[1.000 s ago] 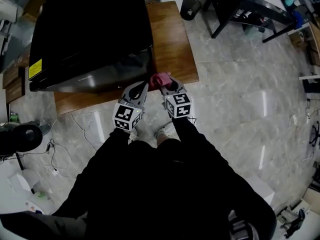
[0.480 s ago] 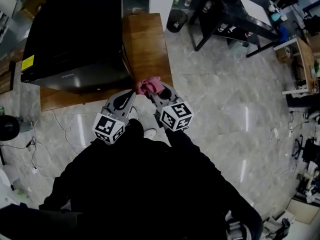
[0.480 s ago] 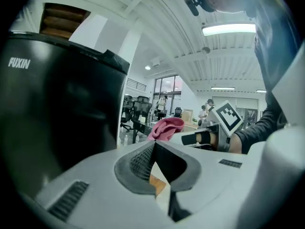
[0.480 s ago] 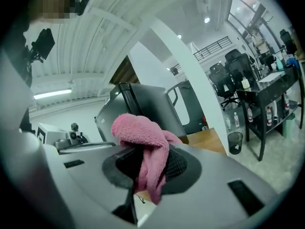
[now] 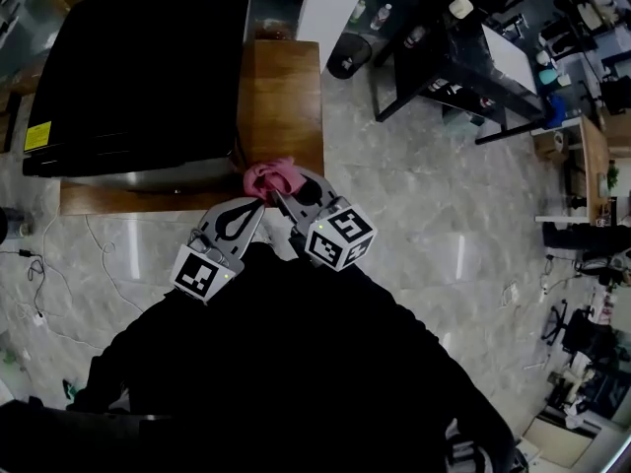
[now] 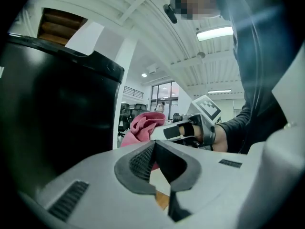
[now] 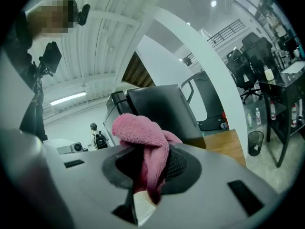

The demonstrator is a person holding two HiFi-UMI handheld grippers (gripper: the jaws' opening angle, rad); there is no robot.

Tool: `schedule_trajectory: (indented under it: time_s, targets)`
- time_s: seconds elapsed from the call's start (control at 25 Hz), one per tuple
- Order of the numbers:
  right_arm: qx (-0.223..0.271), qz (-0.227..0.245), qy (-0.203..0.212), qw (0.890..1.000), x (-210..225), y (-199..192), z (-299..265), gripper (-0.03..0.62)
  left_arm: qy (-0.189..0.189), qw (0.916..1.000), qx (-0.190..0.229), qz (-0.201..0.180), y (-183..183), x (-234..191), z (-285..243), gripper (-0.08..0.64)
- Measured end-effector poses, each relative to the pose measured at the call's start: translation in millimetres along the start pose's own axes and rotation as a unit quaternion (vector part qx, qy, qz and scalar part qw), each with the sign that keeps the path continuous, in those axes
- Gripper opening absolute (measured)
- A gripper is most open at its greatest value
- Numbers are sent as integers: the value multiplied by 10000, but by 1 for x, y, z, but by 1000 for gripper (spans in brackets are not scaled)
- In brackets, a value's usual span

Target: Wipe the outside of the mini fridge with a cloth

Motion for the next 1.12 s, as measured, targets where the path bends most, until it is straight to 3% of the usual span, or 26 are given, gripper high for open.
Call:
schedule_trajectory:
  time_s: [0.12,0.28,0.52,0.84,0.96,1.12]
  targets:
    - [24,58,111,9999,12,10,-3,91,151,9998,-30,136,1,-6,-9,2]
    - [138,240,227,9994,24,20,-11,92,619,9978,112,218,7,-15,-13,2]
    - [117,-186,1171,9929,38,38,-21,92,1676,9851,319,223,16,-10,-21,2]
    - [-330,-1126,2455,9623,46,61,-26,92,3398,9386,583,99,39,23,-43,2]
    - [-487,-1616,2616,9503,47,60,-33,91,3795,9226,680,161,39,38,-52,2]
    - [-671,-2060,2629,9402,45,57,-53,92,4094,9083,836,198,42,42,-56,2]
Point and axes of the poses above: the fingertips, and each gripper's own axes: z backward along the fingers, x to its right, y out of its top, the point moved 6 cm from there along z, backward along the fingers, and after that the axes turned 4 degrees about z, right-handed, at the moved point
